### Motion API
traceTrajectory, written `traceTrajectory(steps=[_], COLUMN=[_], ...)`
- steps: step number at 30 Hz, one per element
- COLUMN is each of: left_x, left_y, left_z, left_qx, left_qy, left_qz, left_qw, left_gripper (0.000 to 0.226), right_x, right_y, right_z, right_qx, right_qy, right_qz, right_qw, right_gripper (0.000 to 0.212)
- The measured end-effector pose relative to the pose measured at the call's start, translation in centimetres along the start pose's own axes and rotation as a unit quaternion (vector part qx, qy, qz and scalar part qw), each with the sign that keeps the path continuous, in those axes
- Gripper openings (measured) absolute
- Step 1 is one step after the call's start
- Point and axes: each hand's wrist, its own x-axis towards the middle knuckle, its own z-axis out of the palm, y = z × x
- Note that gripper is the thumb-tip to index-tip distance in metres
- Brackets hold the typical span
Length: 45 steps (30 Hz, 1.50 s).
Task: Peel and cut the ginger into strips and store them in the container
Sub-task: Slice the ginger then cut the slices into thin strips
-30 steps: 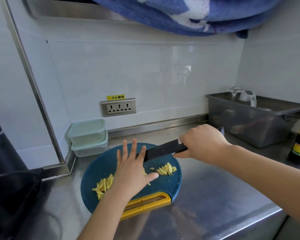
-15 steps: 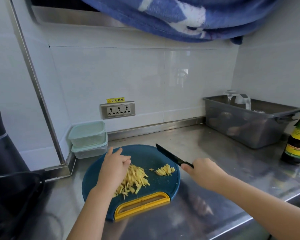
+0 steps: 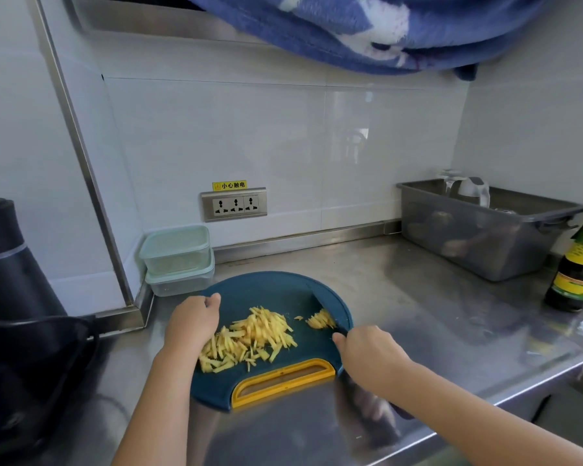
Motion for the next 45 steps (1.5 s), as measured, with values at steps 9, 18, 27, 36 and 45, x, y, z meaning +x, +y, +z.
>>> traceTrajectory(steps=[9,18,27,36,45], left_x=[0.4,0.0,-3.9,-4.4,-3.4], left_y=[-0.7,-0.1,5.2,6.3,5.0], left_z=[0.0,0.3,2.0,3.4,2.5], left_qx=[0.009,-0.020,-0.116,-0.027,-0.074], left_qy=[0.016,0.008,0.051,0.000,0.095], left_qz=[0.001,0.002,0.256,0.357,0.230], left_qw=[1.000,1.000,0.958,0.934,0.966], left_gripper=[0.044,0.045,0.044,0.049,0.030], right_x=[-0.4,0.4,1.8,2.3,2.3], right_y=[-6.6,-4.1,0.2,0.7,1.9], right_z=[-0.1,-2.8,-6.2,-8.0,-9.0], right_qx=[0.070,0.277,0.558,0.698,0.723], right_qy=[-0.019,-0.027,-0.148,-0.191,-0.164], right_qz=[-0.014,0.049,0.080,0.097,0.105], right_qw=[0.997,0.959,0.813,0.683,0.662], right_gripper=[0.034,0.026,0.045,0.046,0.045])
